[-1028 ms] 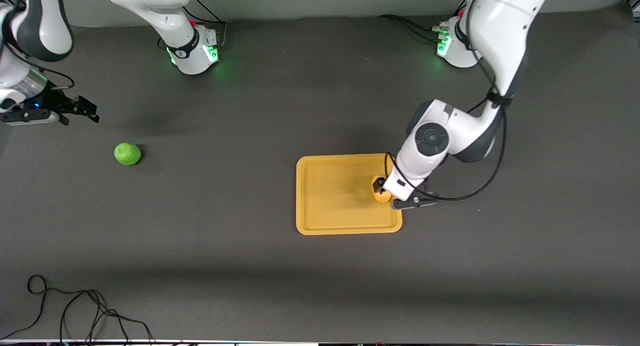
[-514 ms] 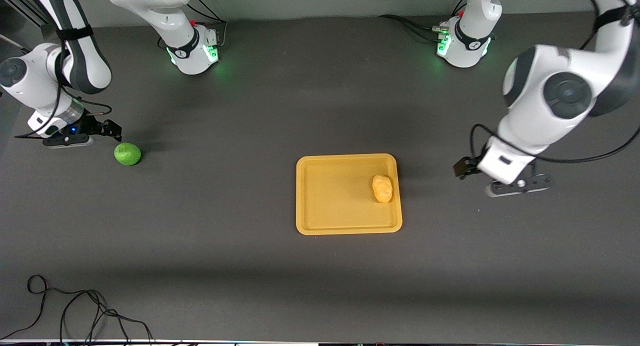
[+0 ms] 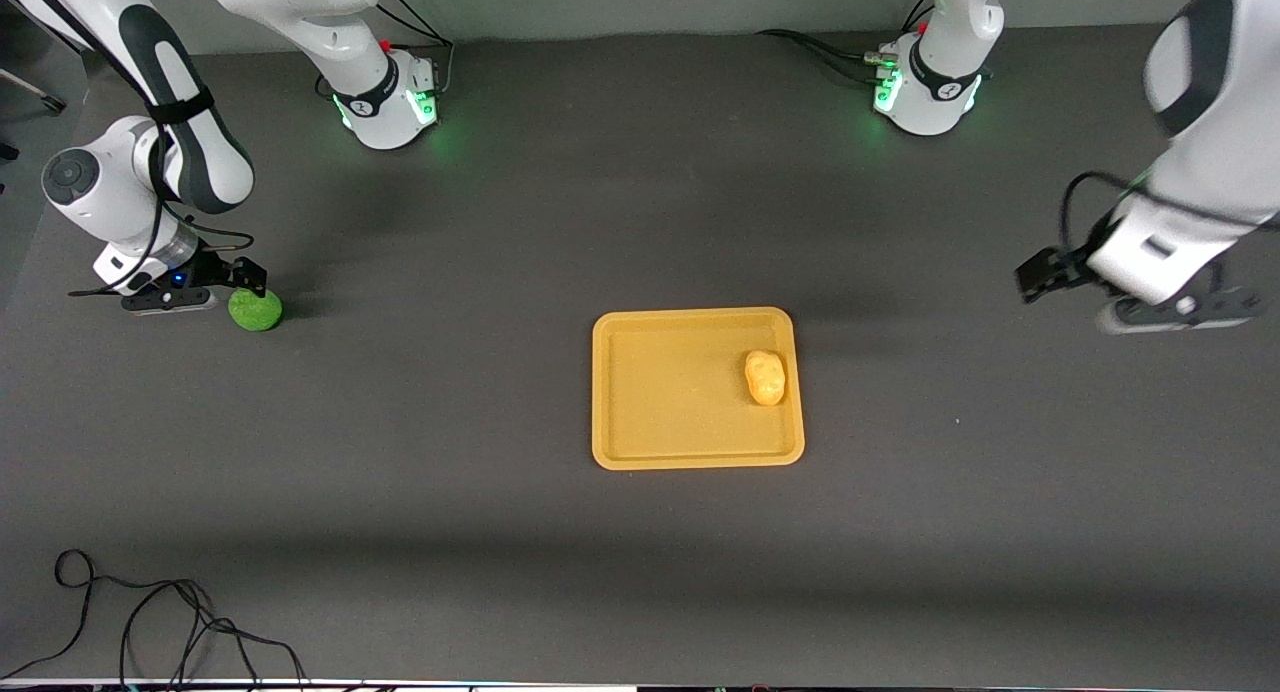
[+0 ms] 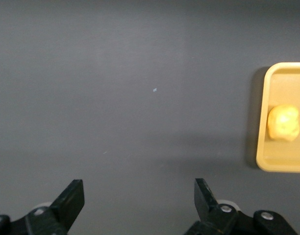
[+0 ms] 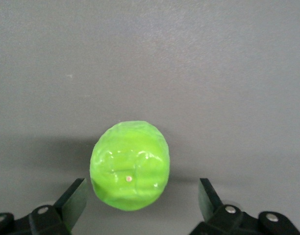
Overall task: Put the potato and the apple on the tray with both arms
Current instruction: 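Release the potato and raise the left gripper while the right gripper reaches the apple, then close the right gripper on the green apple and lift it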
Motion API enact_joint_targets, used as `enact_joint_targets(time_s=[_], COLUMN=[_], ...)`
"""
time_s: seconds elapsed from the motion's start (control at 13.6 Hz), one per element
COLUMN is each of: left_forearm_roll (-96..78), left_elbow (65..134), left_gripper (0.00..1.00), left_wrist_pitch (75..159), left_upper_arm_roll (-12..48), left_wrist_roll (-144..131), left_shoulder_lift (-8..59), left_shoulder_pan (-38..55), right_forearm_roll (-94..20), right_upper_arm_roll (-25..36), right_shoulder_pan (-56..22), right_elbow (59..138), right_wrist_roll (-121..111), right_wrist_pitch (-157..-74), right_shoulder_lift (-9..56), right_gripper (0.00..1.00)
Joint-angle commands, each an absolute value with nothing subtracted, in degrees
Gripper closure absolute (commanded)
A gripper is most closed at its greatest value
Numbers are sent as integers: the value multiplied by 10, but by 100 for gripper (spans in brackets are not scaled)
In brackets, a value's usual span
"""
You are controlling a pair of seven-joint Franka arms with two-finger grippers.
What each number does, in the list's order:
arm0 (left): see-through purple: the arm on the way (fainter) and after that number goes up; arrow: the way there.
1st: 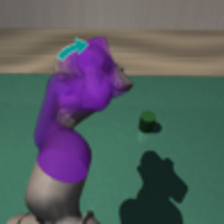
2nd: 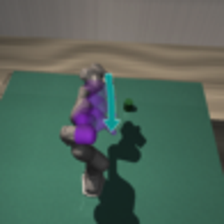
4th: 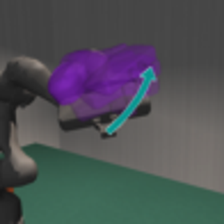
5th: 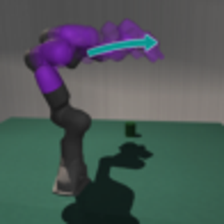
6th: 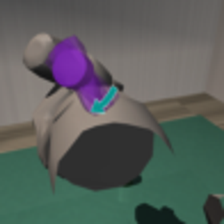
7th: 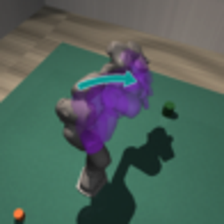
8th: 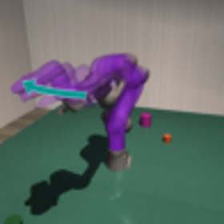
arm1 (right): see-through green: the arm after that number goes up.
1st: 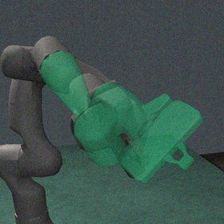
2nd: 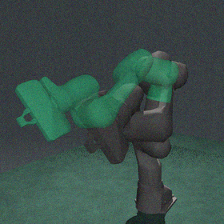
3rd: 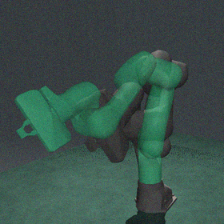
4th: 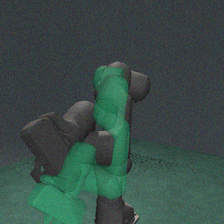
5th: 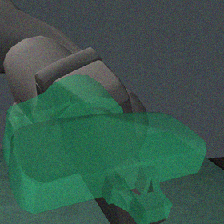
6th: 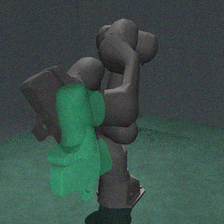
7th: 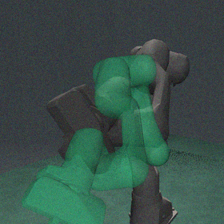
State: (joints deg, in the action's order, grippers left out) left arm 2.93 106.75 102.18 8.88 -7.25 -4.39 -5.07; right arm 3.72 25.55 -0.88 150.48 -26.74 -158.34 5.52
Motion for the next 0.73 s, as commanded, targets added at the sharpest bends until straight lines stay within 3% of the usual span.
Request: enact_joint_targets(time_s=[0.0,0.44,0.59,0.66], left_forearm_roll=[19,18,18,18], left_elbow=[1091,1069,1066,1066], left_gripper=[0,0,0,0], left_wrist_pitch=[1007,994,992,994], left_upper_arm_roll=[79,69,66,46], left_wrist_roll=[-49,-47,-38,-26], left_shoulder_lift=[-100,-107,-100,-95], left_shoulder_pan=[-62,-58,-52,-43], right_forearm_roll=[-28,-110,-110,-110], right_upper_arm_roll=[258,243,242,241], right_shoulder_pan=[-14,-14,-16,-20], right_elbow=[1495,1481,1478,1470], right_wrist_roll=[-330,-393,-394,-401], right_wrist_pitch=[-1600,-1615,-1614,-1612], right_shoulder_lift=[84,128,128,127], right_gripper=[0,0,41,54])
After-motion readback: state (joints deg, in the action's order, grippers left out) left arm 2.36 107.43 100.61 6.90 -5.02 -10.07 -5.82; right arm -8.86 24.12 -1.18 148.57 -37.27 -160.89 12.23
